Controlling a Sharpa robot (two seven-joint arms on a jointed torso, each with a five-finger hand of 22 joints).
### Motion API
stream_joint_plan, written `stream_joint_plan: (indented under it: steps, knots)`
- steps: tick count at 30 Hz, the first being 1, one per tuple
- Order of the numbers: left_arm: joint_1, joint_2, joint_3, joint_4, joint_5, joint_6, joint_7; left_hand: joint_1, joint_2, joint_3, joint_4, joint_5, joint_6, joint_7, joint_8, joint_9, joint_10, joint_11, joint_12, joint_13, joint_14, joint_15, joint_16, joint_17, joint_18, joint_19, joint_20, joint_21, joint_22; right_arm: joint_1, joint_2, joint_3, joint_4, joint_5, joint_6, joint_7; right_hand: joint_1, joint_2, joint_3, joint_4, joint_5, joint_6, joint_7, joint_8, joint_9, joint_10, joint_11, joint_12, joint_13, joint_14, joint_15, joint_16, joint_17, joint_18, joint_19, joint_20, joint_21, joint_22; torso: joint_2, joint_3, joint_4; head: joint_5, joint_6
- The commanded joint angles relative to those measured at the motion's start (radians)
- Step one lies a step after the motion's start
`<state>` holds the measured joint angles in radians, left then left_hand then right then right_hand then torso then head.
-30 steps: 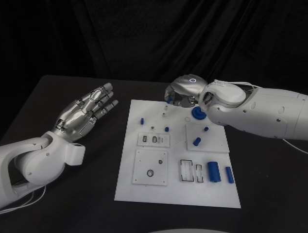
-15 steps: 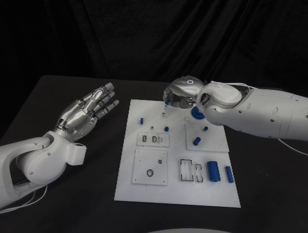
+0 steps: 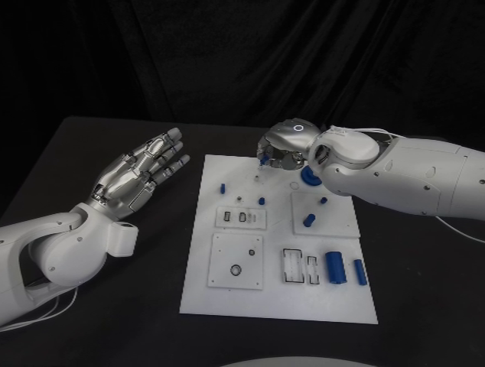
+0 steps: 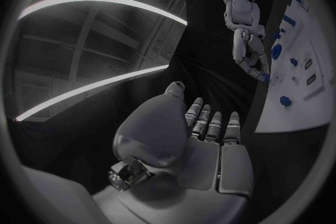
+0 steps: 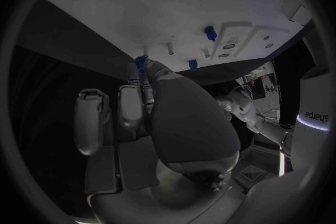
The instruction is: Assemble the parts on the task board
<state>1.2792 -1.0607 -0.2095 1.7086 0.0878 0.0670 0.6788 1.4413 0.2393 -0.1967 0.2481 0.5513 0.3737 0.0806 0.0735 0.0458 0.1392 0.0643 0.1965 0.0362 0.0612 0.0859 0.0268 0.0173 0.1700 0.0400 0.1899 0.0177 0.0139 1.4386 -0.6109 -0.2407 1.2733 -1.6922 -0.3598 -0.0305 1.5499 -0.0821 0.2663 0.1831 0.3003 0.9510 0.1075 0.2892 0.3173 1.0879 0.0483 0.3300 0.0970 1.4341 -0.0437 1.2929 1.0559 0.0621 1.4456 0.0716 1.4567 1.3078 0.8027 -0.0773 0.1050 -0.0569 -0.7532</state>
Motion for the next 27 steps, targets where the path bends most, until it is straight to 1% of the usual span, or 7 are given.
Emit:
stream_joint_plan:
  steps: [1, 9, 19, 21, 22, 24, 27]
  knots:
    - [0.002, 0.003, 0.001, 0.0, -0.002, 0.019, 0.087, 0.009, 0.003, 0.0, -0.004, 0.006, 0.002, 0.001, -0.001, 0.002, 0.003, 0.007, 0.003, 0.001, 0.002, 0.002, 0.003, 0.001, 0.008, -0.001, 0.005, 0.006, 0.001, -0.005, 0.005, 0.001, -0.008, -0.008, 0.023, -0.001, -0.01, 0.001, 0.004, -0.002, -0.005, -0.008, -0.003, -0.006, 0.002, -0.002, 0.003, -0.006, -0.002, 0.0, 0.004, -0.001, -0.001, -0.016, -0.002, 0.0, -0.002, 0.11, 0.0, 0.0009, 0.0025, -0.002, -0.002]
    - [0.002, 0.005, 0.001, -0.005, -0.002, 0.023, 0.084, 0.01, 0.003, 0.001, -0.005, 0.007, 0.002, 0.003, -0.001, 0.002, 0.003, 0.01, 0.003, 0.001, 0.003, 0.004, 0.004, 0.001, 0.007, 0.0, 0.006, 0.006, 0.001, -0.015, 0.016, 0.001, -0.022, -0.008, 0.024, 0.004, -0.012, 0.001, 0.004, -0.001, -0.009, -0.013, -0.003, -0.012, 0.002, -0.001, 0.003, -0.011, -0.002, -0.001, 0.004, -0.002, -0.002, -0.016, -0.003, 0.0, -0.002, 0.11, 0.0, 0.0, -0.001, 0.001, -0.004]
    - [0.002, 0.009, 0.001, -0.011, -0.002, 0.029, 0.079, 0.011, 0.003, 0.002, -0.007, 0.007, 0.001, 0.005, -0.001, 0.001, 0.003, 0.011, 0.002, 0.001, 0.003, 0.005, 0.004, 0.001, 0.007, 0.0, 0.008, 0.007, 0.002, -0.021, 0.026, 0.001, -0.03, -0.008, 0.037, 0.001, -0.015, 0.0, 0.007, -0.001, -0.014, -0.027, -0.007, -0.029, 0.0, -0.003, 0.003, -0.024, -0.002, -0.006, 0.002, -0.008, -0.009, -0.015, -0.008, -0.001, -0.007, 0.106, 0.001, 0.002, 0.0017, -0.003, -0.004]
    - [0.002, 0.009, 0.001, -0.012, -0.002, 0.03, 0.077, 0.011, 0.003, 0.002, -0.007, 0.007, 0.001, 0.005, -0.001, 0.001, 0.003, 0.011, 0.002, 0.001, 0.003, 0.005, 0.004, 0.001, 0.007, 0.0, 0.008, 0.007, 0.002, -0.022, 0.028, 0.001, -0.032, -0.008, 0.046, -0.005, -0.019, -0.002, 0.008, 0.001, -0.025, -0.04, -0.016, -0.043, -0.002, -0.022, 0.007, -0.041, -0.005, -0.015, 0.004, -0.019, -0.024, -0.012, -0.017, 0.0, -0.016, 0.097, 0.0, 0.0019, 0.0016, -0.003, -0.004]
    - [0.002, 0.009, 0.001, -0.013, -0.002, 0.03, 0.077, 0.011, 0.003, 0.002, -0.007, 0.007, 0.001, 0.005, -0.001, 0.001, 0.003, 0.011, 0.002, 0.001, 0.003, 0.005, 0.004, 0.001, 0.007, 0.0, 0.008, 0.007, 0.002, -0.022, 0.029, 0.001, -0.033, -0.008, 0.05, -0.008, -0.028, -0.008, 0.008, 0.006, -0.045, -0.077, -0.028, -0.072, -0.01, -0.051, 0.016, -0.062, -0.009, -0.024, 0.01, -0.03, -0.039, -0.009, -0.029, 0.004, -0.028, 0.086, 0.0, 0.0016, 0.0016, -0.004, -0.003]
    - [0.002, 0.009, 0.001, -0.013, -0.002, 0.031, 0.076, 0.012, 0.002, 0.002, -0.007, 0.007, 0.0, 0.005, -0.001, 0.001, 0.002, 0.012, 0.001, 0.001, 0.003, 0.005, 0.004, 0.001, 0.007, 0.0, 0.008, 0.007, 0.002, -0.022, 0.03, 0.001, -0.036, -0.008, 0.054, -0.011, -0.031, -0.012, 0.01, 0.008, -0.054, -0.109, -0.041, -0.098, -0.018, -0.087, 0.023, -0.082, -0.012, -0.032, 0.016, -0.037, -0.049, -0.006, -0.038, 0.009, -0.037, 0.078, 0.0, 0.0012, 0.0016, -0.004, -0.003]
    - [0.002, 0.009, 0.001, -0.014, -0.002, 0.031, 0.074, 0.012, 0.002, 0.002, -0.007, 0.007, 0.0, 0.005, -0.001, 0.001, 0.002, 0.012, 0.001, 0.001, 0.003, 0.005, 0.004, 0.001, 0.007, 0.0, 0.008, 0.007, 0.002, -0.022, 0.031, 0.001, -0.039, -0.008, 0.057, -0.017, -0.031, -0.015, 0.015, 0.007, -0.054, -0.13, -0.047, -0.121, -0.026, -0.12, 0.026, -0.099, -0.012, -0.038, 0.018, -0.042, -0.055, -0.004, -0.043, 0.013, -0.043, 0.075, 0.0, 0.0006, 0.0011, -0.004, -0.003]
